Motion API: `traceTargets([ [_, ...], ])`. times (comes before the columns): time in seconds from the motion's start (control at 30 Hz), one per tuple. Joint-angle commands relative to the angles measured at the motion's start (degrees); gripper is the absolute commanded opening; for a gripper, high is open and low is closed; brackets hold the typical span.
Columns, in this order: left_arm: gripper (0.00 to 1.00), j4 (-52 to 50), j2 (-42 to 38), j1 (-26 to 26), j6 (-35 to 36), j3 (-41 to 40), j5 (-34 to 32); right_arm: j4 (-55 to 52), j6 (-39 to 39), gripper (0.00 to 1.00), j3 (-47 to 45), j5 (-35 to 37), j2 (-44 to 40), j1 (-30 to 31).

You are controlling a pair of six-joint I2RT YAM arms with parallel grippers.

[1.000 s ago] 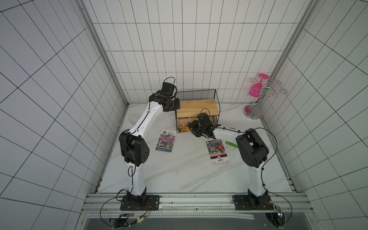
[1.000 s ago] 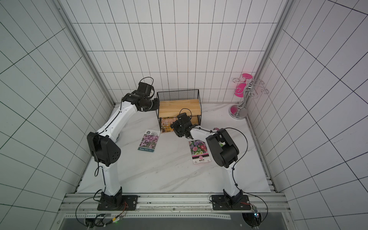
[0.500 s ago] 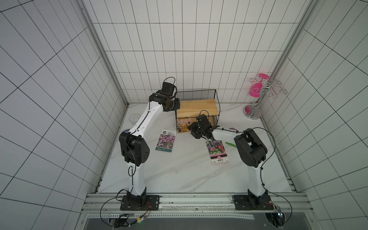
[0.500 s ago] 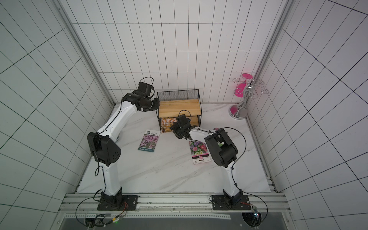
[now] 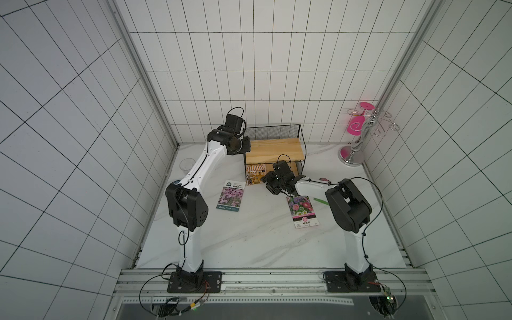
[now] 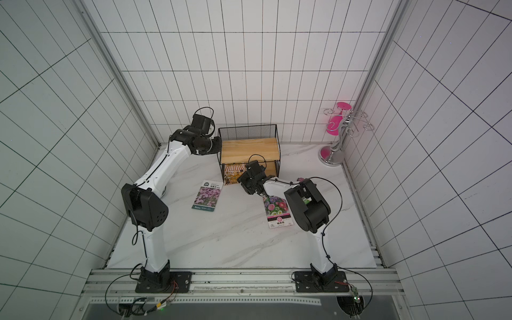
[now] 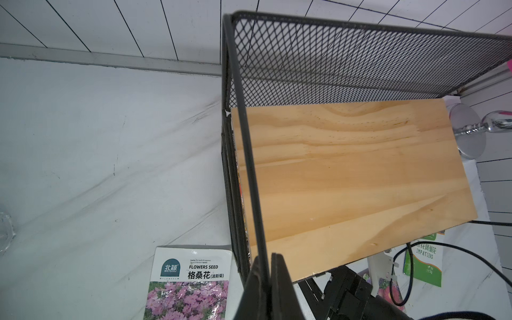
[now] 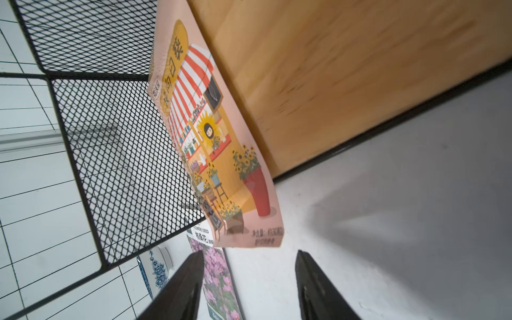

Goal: Take the seed bag off the shelf
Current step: Pick up the seed packet from the shelf.

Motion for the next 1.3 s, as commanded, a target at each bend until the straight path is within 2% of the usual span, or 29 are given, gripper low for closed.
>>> traceTargets([
  [0.0,0.0,-7.4,4.8,0.5,2.1,-2.4,-0.9,-0.9,0.6,0.57,1.7,2.1,2.2,0.3],
  [0.13,0.0,-7.4,4.7,0.5,2.0,-2.3,-0.8,-0.2,1.5,0.52,1.5,2.9,3.2,0.3],
  [0.43,0.0,-7.4,4.4,0.5,2.1,-2.7,-0.3,0.7,1.8,0.5,4.7,3.8,6.3,0.1],
  [0.53,0.0,-7.4,4.3,0.5,2.1,-2.9,0.0,0.6,2.3,0.45,6.0,4.3,7.5,-0.1],
  [0.57,0.0,-7.3,4.2,0.5,2.1,-3.0,0.0,0.5,2.4,0.42,6.1,4.4,7.7,-0.1],
  [0.7,0.0,-7.2,4.2,0.5,2.1,-3.3,0.0,-0.2,2.4,0.11,5.7,4.5,6.9,-0.1],
  [0.77,0.0,-7.1,4.2,0.5,2.1,-3.4,0.0,-0.4,2.2,0.01,4.7,4.2,5.9,-0.1],
  [0.9,0.0,-6.7,4.4,0.5,1.9,-3.4,-0.1,-1.6,1.2,0.0,2.7,1.8,3.0,-0.3],
  [1.07,0.0,-6.4,4.8,0.5,2.2,-3.1,-0.3,-5.3,0.8,0.0,-2.4,-0.6,-4.9,-0.4],
  [1.27,0.0,-6.9,5.1,0.5,2.9,-2.8,-0.6,-7.1,4.0,0.0,-10.6,-5.7,-12.5,-0.6],
])
